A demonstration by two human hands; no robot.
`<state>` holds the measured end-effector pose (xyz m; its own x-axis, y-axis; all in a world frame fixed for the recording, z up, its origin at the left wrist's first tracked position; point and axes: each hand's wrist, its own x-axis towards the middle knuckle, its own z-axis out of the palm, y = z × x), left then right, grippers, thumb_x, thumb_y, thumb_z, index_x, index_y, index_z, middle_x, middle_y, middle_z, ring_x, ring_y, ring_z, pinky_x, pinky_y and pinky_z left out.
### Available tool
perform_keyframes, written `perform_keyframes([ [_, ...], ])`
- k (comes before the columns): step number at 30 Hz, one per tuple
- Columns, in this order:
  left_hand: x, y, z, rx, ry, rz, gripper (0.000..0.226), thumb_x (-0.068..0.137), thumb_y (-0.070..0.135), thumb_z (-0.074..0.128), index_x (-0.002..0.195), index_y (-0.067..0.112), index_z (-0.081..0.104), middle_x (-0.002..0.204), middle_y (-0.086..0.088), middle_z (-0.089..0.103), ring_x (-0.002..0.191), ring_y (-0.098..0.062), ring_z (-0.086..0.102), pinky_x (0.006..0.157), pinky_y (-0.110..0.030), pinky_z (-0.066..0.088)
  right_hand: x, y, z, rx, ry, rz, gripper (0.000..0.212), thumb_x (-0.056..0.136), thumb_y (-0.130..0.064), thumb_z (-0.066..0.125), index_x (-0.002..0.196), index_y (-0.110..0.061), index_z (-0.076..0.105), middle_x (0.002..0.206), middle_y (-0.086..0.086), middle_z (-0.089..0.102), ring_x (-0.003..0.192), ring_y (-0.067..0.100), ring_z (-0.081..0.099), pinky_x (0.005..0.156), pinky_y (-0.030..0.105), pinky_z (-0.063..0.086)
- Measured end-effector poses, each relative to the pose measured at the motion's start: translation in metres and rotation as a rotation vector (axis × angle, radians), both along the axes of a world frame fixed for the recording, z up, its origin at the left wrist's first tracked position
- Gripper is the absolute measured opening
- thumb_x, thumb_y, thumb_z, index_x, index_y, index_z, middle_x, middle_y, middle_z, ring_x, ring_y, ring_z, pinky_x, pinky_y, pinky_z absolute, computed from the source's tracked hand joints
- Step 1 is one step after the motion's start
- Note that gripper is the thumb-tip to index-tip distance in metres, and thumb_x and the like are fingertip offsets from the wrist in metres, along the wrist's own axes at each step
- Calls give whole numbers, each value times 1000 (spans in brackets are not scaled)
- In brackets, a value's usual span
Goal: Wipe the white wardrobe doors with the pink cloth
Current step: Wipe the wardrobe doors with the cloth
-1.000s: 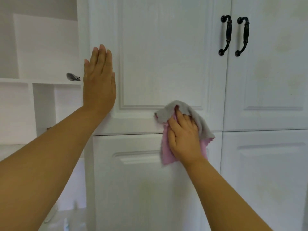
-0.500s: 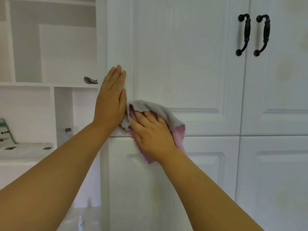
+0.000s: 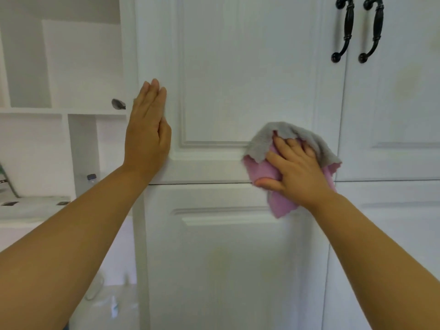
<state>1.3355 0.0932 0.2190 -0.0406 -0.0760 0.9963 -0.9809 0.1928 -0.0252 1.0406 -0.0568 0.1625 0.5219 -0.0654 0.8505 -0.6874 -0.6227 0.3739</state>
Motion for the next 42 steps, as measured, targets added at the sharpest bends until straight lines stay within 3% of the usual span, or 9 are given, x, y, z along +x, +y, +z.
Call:
perform_keyframes([
  [4,-4,3,-1,39,31,-1,56,99,-3,38,153,3,31,163,-6,23,153,-20,13,126,-35,8,-15,-4,-3,31,-20,-53,80,90,-76,31,151,-25,42,162,3,20,145,39,30,120,41,1],
  [10,-36,4,4,30,65,47,59,85,4,47,144,3,45,160,-14,29,152,-26,17,123,-45,-5,15,11,1,99,-155,-13,65,97,-66,30,148,-30,48,162,2,26,142,34,34,117,46,12],
  [15,-112,-21,36,205,-121,-48,50,89,9,47,139,5,52,154,-14,41,147,-27,29,124,-45,5,-6,1,5,185,-378,7,56,106,-39,25,158,-20,21,165,1,15,153,21,18,124,28,-3],
  [21,-197,-61,61,338,-139,-62,53,100,6,46,152,8,35,161,-10,28,151,-25,19,125,-36,5,-54,-17,-19,150,-253,76,53,103,-28,37,155,-22,37,162,-7,27,150,14,25,123,35,17],
  [27,-271,-92,112,408,12,65,62,94,0,44,150,27,40,152,0,32,140,-21,28,115,-33,21,-56,-26,22,147,-325,88,59,93,-25,37,150,-15,45,159,0,38,142,24,38,115,37,18],
  [31,-292,-95,129,578,162,-78,52,96,3,49,146,17,45,152,-1,31,135,-21,38,112,-29,35,-58,-34,19,209,-350,280,59,94,-17,36,151,-7,42,159,6,37,146,25,33,120,38,21],
  [35,-313,-81,132,632,389,-287,42,97,0,54,137,11,48,121,6,47,102,-8,48,71,-5,43,-73,-27,-9,376,-442,507,52,103,-8,44,154,-4,35,161,9,32,150,21,27,125,26,12],
  [39,-323,-70,134,712,543,-383,68,93,-6,56,153,17,33,151,-3,39,133,-19,41,96,-20,30,-79,2,-11,494,-487,651,54,106,-19,37,155,-23,15,162,-8,17,151,7,18,124,24,13],
  [42,-334,-50,139,664,563,-327,58,83,-10,53,128,27,54,140,-6,40,123,-25,47,86,-25,43,-91,32,0,715,-665,766,48,108,-11,36,153,-22,22,139,-23,43,123,-16,47,100,1,32],
])
